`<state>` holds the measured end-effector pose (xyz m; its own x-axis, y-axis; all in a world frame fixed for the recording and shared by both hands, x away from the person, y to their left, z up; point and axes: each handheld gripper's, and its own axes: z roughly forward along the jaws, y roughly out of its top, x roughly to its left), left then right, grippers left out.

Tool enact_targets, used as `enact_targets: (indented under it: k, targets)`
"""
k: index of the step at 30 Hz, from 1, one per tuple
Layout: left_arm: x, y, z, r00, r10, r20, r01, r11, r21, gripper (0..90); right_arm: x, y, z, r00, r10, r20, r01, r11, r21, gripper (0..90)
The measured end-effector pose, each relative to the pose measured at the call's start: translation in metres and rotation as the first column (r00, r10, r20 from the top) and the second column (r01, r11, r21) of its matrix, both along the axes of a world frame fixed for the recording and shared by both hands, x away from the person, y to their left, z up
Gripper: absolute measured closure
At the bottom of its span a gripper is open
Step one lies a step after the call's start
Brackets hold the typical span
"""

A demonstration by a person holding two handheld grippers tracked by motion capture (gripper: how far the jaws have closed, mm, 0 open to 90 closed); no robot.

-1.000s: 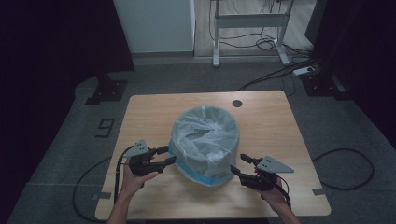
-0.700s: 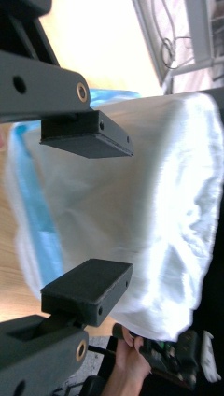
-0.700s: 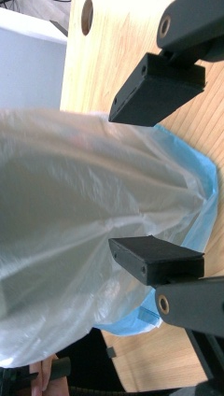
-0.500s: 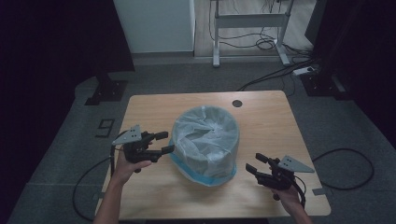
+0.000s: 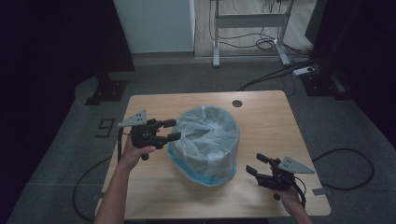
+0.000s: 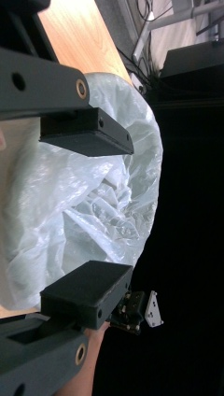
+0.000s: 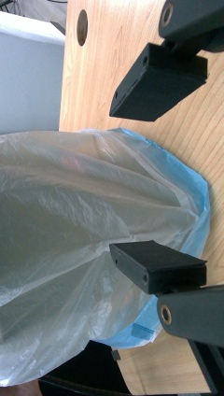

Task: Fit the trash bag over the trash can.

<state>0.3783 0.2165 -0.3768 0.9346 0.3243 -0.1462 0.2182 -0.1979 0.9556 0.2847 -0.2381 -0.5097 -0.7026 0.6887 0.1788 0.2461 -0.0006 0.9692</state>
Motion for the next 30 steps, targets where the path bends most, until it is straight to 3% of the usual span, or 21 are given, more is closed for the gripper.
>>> enact_targets:
  k: [5,11,14,18,22,26,28,30]
  targets:
    - [0.006,-0.005,0.004,1.0000,-0.007,-0.005,0.008,0.9999,0.015,35.2,0.000,0.001,-0.002,1.0000,0.004,-0.006,-0.004,1.000,-0.012,28.4]
    - [0.012,-0.015,0.007,0.9996,-0.017,-0.023,0.019,0.9973,0.071,35.7,0.001,0.003,-0.006,0.9999,-0.004,-0.013,0.004,0.999,-0.034,29.0]
    - [0.016,-0.019,0.009,0.9992,-0.029,-0.029,0.031,0.9964,0.079,35.9,0.001,0.002,-0.006,0.9999,-0.004,-0.013,0.004,0.999,-0.036,29.0]
    - [0.024,-0.022,0.016,0.9978,-0.044,-0.049,0.047,0.9961,0.074,37.7,0.001,0.001,-0.006,0.9999,-0.006,-0.015,0.006,0.999,-0.034,29.0]
    - [0.036,-0.030,0.024,0.9974,-0.045,-0.056,0.051,0.9924,0.112,38.4,0.001,0.001,-0.007,0.9998,-0.008,-0.017,0.007,0.999,-0.036,29.0]
    - [0.047,-0.041,0.030,0.9958,-0.068,-0.061,0.077,0.9855,0.152,39.0,0.001,0.000,-0.007,0.9998,-0.005,-0.020,0.004,0.999,-0.039,29.0]
    - [0.050,-0.047,0.031,0.9940,-0.082,-0.073,0.095,0.9756,0.198,39.8,0.001,0.000,-0.007,0.9998,-0.004,-0.020,0.003,0.999,-0.040,29.0]
    - [0.052,-0.054,0.030,0.9920,-0.089,-0.089,0.110,0.9598,0.258,42.0,0.000,0.000,-0.007,0.9998,-0.001,-0.020,0.001,0.999,-0.042,29.3]
